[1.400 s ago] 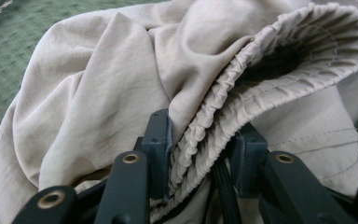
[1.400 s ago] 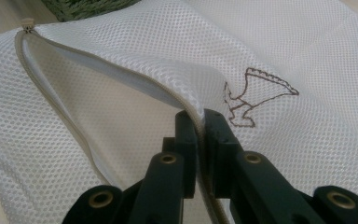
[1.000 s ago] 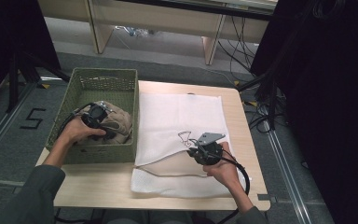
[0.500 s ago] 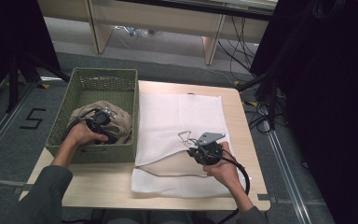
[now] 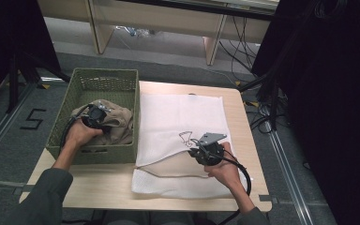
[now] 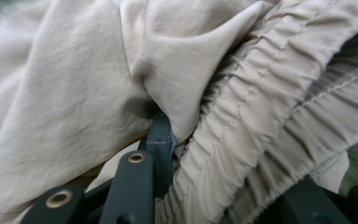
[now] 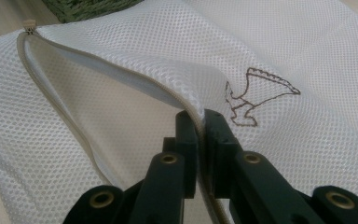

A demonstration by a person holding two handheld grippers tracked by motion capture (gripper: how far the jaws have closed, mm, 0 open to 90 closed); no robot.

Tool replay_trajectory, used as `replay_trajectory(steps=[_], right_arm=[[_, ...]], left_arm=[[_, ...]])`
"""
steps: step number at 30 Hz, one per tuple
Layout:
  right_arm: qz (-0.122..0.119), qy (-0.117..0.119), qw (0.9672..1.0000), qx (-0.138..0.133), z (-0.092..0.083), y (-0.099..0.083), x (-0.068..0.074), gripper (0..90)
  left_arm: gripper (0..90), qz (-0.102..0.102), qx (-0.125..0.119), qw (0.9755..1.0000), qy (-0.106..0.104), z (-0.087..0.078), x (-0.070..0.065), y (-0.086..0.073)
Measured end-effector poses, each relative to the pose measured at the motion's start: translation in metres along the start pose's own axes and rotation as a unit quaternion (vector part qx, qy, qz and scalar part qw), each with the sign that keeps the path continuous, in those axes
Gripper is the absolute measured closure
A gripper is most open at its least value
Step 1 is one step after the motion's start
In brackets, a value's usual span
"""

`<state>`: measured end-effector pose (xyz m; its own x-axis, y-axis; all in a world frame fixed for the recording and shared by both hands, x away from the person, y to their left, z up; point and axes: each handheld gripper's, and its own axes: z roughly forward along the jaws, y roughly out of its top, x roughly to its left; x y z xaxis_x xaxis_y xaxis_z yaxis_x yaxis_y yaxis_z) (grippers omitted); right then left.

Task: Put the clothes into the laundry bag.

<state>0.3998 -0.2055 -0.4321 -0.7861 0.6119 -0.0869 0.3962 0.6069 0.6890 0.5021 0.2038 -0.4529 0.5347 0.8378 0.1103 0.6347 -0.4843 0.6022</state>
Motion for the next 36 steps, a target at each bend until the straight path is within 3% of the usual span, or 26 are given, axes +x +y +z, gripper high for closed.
replay_trajectory(steps=[2, 5, 6, 10, 13, 16, 23, 27, 31, 36], right_arm=[[-0.001, 0.001, 1.0, 0.0, 0.0, 0.0, 0.0, 86.0], [0.001, -0.001, 1.0, -0.002, 0.0, 0.0, 0.0, 86.2], [-0.002, -0.001, 1.0, -0.002, 0.0, 0.001, 0.0, 86.3], [-0.002, -0.004, 1.0, -0.008, -0.002, 0.001, -0.001, 86.4], [-0.003, -0.006, 1.0, -0.007, -0.003, 0.001, -0.001, 86.4], [0.002, -0.006, 1.0, -0.008, -0.002, 0.002, 0.0, 86.4], [0.001, -0.006, 1.0, -0.007, -0.002, 0.002, 0.0, 86.4], [-0.003, -0.006, 0.9999, -0.008, -0.003, 0.002, 0.0, 86.4], [0.0, -0.004, 0.9999, -0.01, -0.003, 0.002, 0.0, 86.5], [0.001, -0.005, 0.9999, -0.01, -0.004, 0.002, 0.001, 86.4]], left_arm=[[68.5, -0.018, -0.026, 0.9995, 0.001, -0.008, 0.002, 0.005], [68.7, -0.059, -0.073, 0.9956, -0.008, -0.023, 0.01, 0.01], [68.8, -0.064, -0.078, 0.9948, -0.009, -0.027, 0.012, 0.011], [68.8, -0.093, -0.112, 0.9893, -0.017, -0.046, 0.017, 0.01], [68.8, -0.118, -0.139, 0.9828, -0.033, -0.063, 0.02, 0.008], [68.8, -0.115, -0.153, 0.9809, -0.035, -0.079, 0.022, 0.005], [68.9, -0.122, -0.177, 0.9743, -0.067, -0.106, 0.016, 0.003], [68.9, -0.113, -0.195, 0.9706, -0.085, -0.123, 0.007, 0.004], [68.9, -0.1, -0.198, 0.9703, -0.095, -0.142, -0.003, 0.004], [68.9, -0.086, -0.22, 0.9645, -0.119, -0.169, -0.023, 0.002]])
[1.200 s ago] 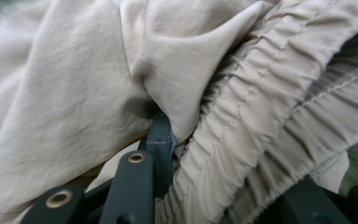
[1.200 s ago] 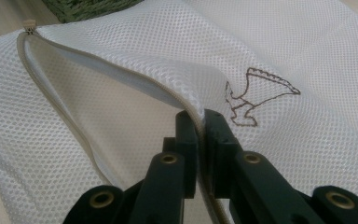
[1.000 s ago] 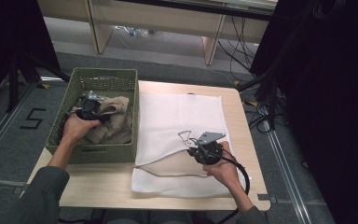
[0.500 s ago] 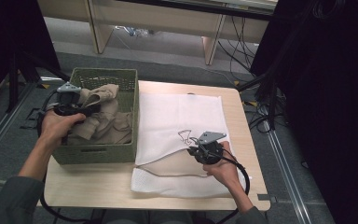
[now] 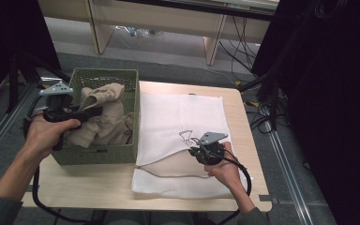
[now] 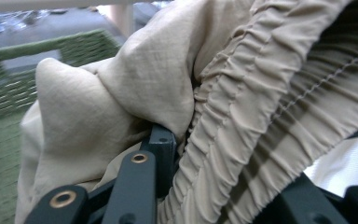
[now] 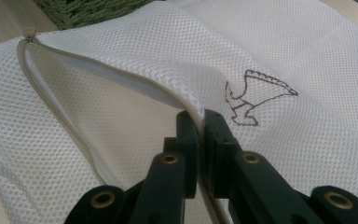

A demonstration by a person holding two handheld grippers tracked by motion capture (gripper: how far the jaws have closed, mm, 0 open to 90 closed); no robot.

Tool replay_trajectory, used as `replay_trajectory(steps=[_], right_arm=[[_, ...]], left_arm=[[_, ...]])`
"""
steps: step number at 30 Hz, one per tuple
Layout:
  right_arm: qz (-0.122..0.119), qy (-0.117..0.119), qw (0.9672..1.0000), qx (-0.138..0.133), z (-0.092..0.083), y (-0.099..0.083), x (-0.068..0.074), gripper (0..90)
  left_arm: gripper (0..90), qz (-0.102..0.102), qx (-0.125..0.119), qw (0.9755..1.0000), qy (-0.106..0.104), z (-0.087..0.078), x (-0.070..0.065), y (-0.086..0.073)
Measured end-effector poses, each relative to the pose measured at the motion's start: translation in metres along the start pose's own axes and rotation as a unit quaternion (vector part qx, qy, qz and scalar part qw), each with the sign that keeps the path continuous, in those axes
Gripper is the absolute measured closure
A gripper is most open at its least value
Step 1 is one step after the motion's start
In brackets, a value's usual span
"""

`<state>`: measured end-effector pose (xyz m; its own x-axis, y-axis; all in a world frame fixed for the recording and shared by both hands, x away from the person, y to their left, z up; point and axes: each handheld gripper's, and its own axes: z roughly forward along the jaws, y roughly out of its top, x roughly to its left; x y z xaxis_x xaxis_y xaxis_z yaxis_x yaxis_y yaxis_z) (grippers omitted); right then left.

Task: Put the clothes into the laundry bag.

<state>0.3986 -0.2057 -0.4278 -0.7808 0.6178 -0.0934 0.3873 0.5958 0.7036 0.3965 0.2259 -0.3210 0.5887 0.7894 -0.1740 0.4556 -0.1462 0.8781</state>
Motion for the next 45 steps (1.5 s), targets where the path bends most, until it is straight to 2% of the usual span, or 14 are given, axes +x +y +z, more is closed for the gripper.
replay_trajectory(steps=[2, 4, 6, 10, 19, 26, 27, 33, 35, 38, 39, 45], right_arm=[[-0.004, -0.001, 1.0, -0.001, 0.0, 0.001, -0.001, 86.5], [0.003, -0.002, 1.0, -0.001, -0.001, 0.001, 0.0, 86.5], [0.0, -0.001, 1.0, -0.003, -0.001, 0.001, -0.001, 86.5], [0.001, -0.001, 1.0, -0.005, -0.002, 0.0, -0.001, 86.5], [0.004, -0.001, 1.0, -0.007, -0.002, 0.002, -0.002, 86.6], [0.008, -0.002, 0.9999, -0.005, -0.002, 0.001, -0.001, 86.6], [0.003, -0.001, 1.0, -0.005, -0.002, 0.001, -0.001, 86.5], [0.003, -0.001, 1.0, -0.006, -0.002, 0.001, -0.002, 86.6], [0.009, -0.002, 0.9999, -0.008, -0.003, 0.002, -0.002, 86.6], [0.002, -0.003, 1.0, -0.008, -0.004, 0.002, -0.003, 86.6], [0.005, -0.002, 0.9999, -0.01, -0.004, 0.002, -0.003, 86.6], [0.007, -0.006, 0.9998, -0.016, -0.007, 0.003, -0.005, 87.0]], left_arm=[[68.9, 0.012, -0.001, 0.9999, -0.012, -0.008, -0.012, 0.0], [68.9, 0.017, -0.002, 0.9995, -0.026, -0.014, -0.024, -0.001], [68.9, 0.022, -0.002, 0.9991, -0.037, -0.02, -0.034, -0.002], [68.9, 0.026, -0.004, 0.9972, -0.07, -0.03, -0.054, -0.006], [68.8, 0.044, -0.001, 0.9927, -0.112, -0.042, -0.09, -0.016], [68.8, 0.062, 0.01, 0.9885, -0.137, -0.035, -0.112, -0.02], [68.8, 0.065, 0.011, 0.988, -0.14, -0.033, -0.114, -0.02], [68.8, 0.081, 0.013, 0.9845, -0.155, -0.021, -0.126, -0.013], [68.8, 0.089, 0.014, 0.9821, -0.165, -0.016, -0.132, -0.011], [68.7, 0.103, 0.024, 0.9787, -0.176, -0.007, -0.141, -0.012], [68.7, 0.102, 0.026, 0.978, -0.181, -0.004, -0.143, -0.013], [68.7, 0.119, 0.053, 0.9695, -0.208, 0.019, -0.161, -0.024]])
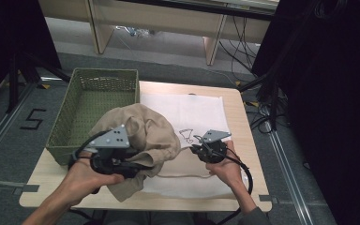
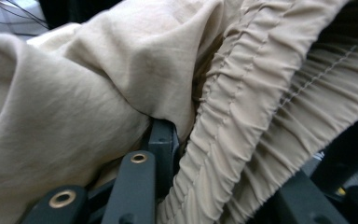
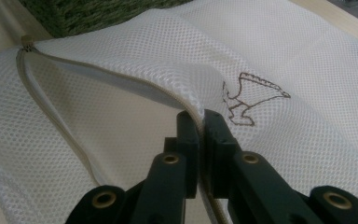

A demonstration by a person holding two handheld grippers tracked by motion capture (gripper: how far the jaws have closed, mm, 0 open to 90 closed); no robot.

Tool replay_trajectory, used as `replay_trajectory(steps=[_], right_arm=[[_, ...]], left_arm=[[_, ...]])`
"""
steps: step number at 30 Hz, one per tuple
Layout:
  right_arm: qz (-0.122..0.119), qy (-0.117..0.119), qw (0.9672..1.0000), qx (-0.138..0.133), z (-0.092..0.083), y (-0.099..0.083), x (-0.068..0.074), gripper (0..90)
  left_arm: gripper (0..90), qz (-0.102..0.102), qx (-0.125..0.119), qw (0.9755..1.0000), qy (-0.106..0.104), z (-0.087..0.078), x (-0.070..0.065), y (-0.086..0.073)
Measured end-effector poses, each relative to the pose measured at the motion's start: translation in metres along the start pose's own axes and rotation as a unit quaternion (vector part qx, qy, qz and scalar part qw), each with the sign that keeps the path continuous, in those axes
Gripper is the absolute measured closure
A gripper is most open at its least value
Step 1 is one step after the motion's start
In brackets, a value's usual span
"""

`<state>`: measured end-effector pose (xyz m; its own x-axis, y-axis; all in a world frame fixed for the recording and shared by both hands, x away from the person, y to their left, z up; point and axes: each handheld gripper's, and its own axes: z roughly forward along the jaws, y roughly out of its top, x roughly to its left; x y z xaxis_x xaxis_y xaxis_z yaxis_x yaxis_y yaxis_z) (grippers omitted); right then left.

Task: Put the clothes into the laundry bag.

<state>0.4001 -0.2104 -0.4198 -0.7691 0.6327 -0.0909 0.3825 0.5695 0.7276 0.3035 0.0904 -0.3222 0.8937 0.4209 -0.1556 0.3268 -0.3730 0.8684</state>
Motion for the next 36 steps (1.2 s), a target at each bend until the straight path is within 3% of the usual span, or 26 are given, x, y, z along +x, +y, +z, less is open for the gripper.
replay_trajectory(steps=[2, 7, 11, 12, 18, 21, 23, 25, 28, 30, 32, 36], right_arm=[[0.002, -0.001, 1.0, -0.005, -0.001, 0.001, -0.001, 87.1], [0.004, -0.005, 0.9999, -0.012, -0.005, 0.003, -0.003, 87.3], [0.006, -0.012, 0.9997, -0.021, -0.009, 0.004, -0.006, 87.5], [0.021, -0.015, 0.9995, -0.02, -0.011, 0.005, -0.005, 87.5], [0.0, -0.018, 0.9995, -0.025, -0.012, 0.008, -0.005, 87.6], [-0.002, -0.021, 0.9994, -0.026, -0.013, 0.008, -0.005, 87.6], [0.004, -0.02, 0.9994, -0.026, -0.013, 0.008, -0.005, 87.6], [-0.005, -0.02, 0.9995, -0.023, -0.012, 0.008, -0.005, 87.6], [-0.005, -0.019, 0.9996, -0.019, -0.01, 0.007, -0.003, 87.5], [-0.004, -0.017, 0.9997, -0.015, -0.009, 0.007, -0.002, 87.5], [-0.007, -0.017, 0.9997, -0.014, -0.008, 0.007, -0.001, 87.5], [-0.008, -0.017, 0.9997, -0.014, -0.007, 0.006, -0.002, 87.5]], left_arm=[[68.7, 0.002, 0.007, 0.9999, -0.011, 0.011, -0.003, -0.003], [68.5, 0.025, 0.057, 0.998, -0.007, 0.047, -0.01, -0.018], [68.1, 0.038, 0.101, 0.9941, 0.006, 0.079, -0.013, -0.034], [67.9, 0.042, 0.109, 0.9931, 0.01, 0.086, -0.012, -0.037], [66.5, 0.069, 0.151, 0.9849, 0.048, 0.124, -0.01, -0.048], [63.7, 0.062, 0.155, 0.9844, 0.056, 0.134, -0.007, -0.048], [61.7, 0.067, 0.16, 0.9828, 0.063, 0.14, -0.007, -0.051], [60.3, 0.072, 0.17, 0.9802, 0.07, 0.146, -0.007, -0.057], [59.9, 0.093, 0.182, 0.9741, 0.097, 0.157, -0.007, -0.069], [59.0, 0.088, 0.187, 0.9727, 0.104, 0.163, -0.006, -0.077], [58.7, 0.102, 0.193, 0.9689, 0.115, 0.168, -0.007, -0.081], [55.3, 0.1, 0.191, 0.9697, 0.115, 0.17, -0.006, -0.08]])
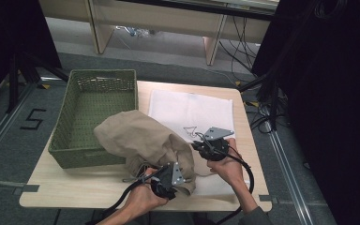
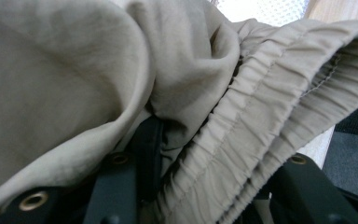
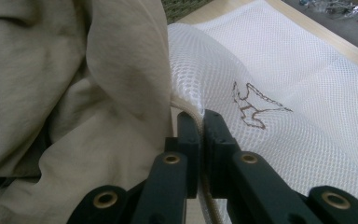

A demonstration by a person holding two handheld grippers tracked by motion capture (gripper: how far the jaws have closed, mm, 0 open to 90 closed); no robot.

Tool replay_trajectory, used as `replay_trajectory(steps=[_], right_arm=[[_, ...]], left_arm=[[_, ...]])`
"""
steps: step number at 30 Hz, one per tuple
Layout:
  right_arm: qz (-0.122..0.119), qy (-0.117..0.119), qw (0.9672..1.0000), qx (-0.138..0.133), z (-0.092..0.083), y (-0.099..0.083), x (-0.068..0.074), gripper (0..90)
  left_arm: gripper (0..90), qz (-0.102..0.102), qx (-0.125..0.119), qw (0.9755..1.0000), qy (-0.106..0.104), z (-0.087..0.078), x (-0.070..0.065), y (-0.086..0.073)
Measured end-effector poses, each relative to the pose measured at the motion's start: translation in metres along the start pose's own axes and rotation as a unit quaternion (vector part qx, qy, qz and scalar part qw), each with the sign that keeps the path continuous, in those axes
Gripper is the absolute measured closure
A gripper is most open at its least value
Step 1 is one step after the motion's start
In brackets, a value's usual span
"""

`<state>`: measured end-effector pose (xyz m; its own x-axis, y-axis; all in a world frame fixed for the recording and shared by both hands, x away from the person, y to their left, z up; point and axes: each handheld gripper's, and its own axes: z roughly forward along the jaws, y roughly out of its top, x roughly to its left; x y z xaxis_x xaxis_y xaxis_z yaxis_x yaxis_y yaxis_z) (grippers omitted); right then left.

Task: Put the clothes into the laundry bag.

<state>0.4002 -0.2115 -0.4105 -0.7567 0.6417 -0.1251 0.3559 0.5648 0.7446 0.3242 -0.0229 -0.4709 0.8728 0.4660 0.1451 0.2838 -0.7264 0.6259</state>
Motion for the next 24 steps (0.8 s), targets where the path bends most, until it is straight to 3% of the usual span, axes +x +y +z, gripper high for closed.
replay_trajectory(steps=[4, 6, 10, 12, 15, 18, 21, 24], right_arm=[[0.005, 0.001, 1.0, 0.003, 0.0, -0.001, -0.001, 87.5], [0.005, 0.002, 1.0, 0.004, 0.0, -0.002, -0.001, 87.5], [0.01, 0.002, 0.9999, 0.005, 0.0, -0.003, -0.003, 87.5], [0.011, 0.003, 0.9999, 0.005, 0.0, -0.004, -0.003, 87.5], [0.011, 0.006, 0.9999, 0.002, 0.0, -0.003, -0.004, 87.5], [0.015, 0.004, 0.9999, 0.005, 0.0, -0.004, -0.002, 87.5], [0.013, 0.004, 0.9999, 0.005, 0.0, -0.003, -0.003, 87.5], [0.015, 0.005, 0.9999, 0.006, 0.0, -0.003, -0.002, 87.4]], left_arm=[[41.3, -0.008, 0.006, 0.9996, -0.026, -0.006, -0.001, 0.002], [34.6, -0.014, 0.002, 0.9989, -0.045, -0.017, -0.001, 0.006], [27.5, -0.03, -0.04, 0.9968, -0.063, -0.055, 0.007, 0.015], [26.7, -0.038, -0.072, 0.995, -0.058, -0.079, 0.016, 0.02], [26.5, -0.048, -0.107, 0.9929, -0.021, -0.115, 0.037, 0.023], [26.1, -0.06, -0.112, 0.9917, 0.022, -0.14, 0.065, 0.021], [20.3, -0.082, -0.098, 0.9908, 0.044, -0.148, 0.098, 0.012], [19.9, -0.106, -0.084, 0.9875, 0.081, -0.145, 0.127, -0.001]])
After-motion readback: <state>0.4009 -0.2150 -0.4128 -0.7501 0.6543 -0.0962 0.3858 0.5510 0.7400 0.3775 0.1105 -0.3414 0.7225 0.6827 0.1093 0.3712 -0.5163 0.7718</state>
